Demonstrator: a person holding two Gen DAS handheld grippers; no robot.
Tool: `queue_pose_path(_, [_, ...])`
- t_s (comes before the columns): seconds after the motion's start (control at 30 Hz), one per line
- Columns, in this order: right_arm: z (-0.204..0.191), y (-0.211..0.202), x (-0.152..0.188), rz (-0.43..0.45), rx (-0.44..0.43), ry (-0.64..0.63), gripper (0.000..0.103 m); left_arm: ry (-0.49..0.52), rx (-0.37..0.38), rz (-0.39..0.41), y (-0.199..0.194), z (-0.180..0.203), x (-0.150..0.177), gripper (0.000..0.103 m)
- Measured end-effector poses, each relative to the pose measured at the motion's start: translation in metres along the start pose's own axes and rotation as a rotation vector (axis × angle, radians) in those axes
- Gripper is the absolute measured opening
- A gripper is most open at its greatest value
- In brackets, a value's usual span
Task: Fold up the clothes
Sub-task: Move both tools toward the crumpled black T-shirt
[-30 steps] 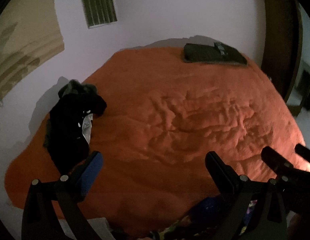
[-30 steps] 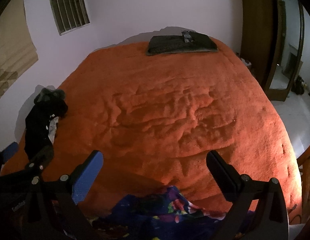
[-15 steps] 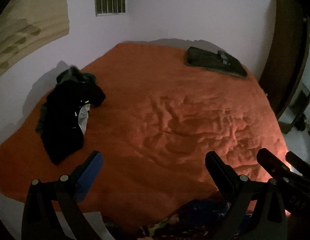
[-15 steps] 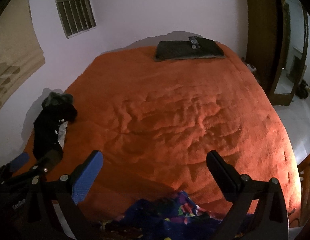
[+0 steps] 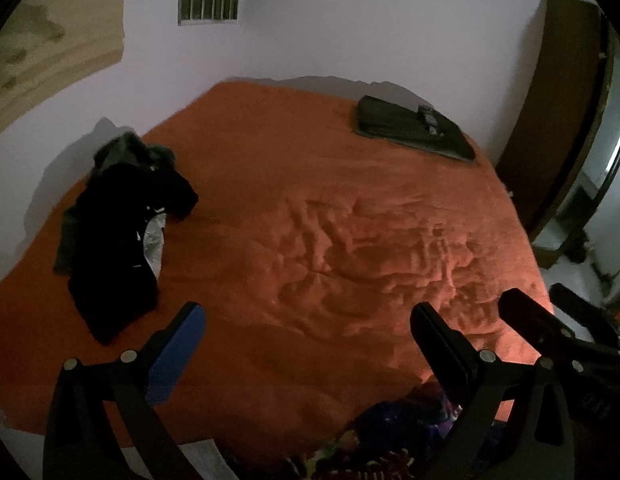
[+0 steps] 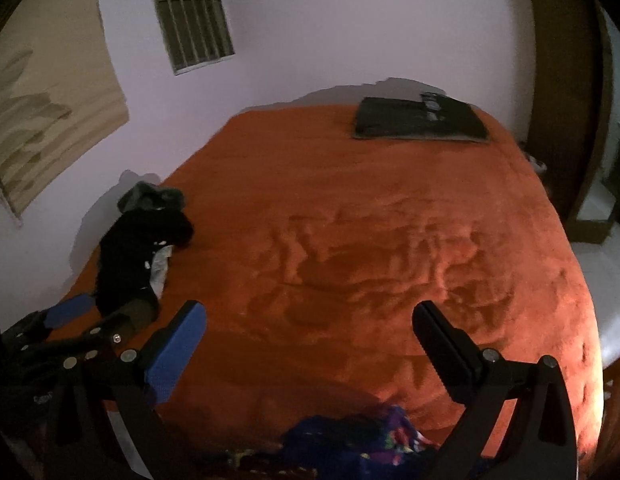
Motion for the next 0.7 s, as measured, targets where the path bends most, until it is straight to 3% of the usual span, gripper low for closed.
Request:
queue_pose_path(0.13, [-0.021, 0.008, -0.015, -0.013, -0.058, -0.008, 0.103, -0.019, 0.055, -0.006, -0.004, -0.021, -0.014, 0.102])
queue_pose_path(0.43, [-0.069, 0.025, -0.047, -0.042, -0.187, -0.026, 0.103, 0.007, 0.006, -0.036, -0.012, -0.069, -0.056, 0.102])
queue_pose_path(0.7, [-0.135, 0.038, -0.086, -0.048, -0.236, -0.116, 0.103, 0.024, -0.092, -0.017, -0.025, -0.128, -0.097, 0.102])
Point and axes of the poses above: each gripper's, at about its wrist camera, not at the fingertips, and y roughly the way its jaws point, z to its right, x to its underside, the point moved 2 cm from there along y, roughly the way its jaws point, and after that the axes turned 6 degrees about -y, right-handed, at the moved point
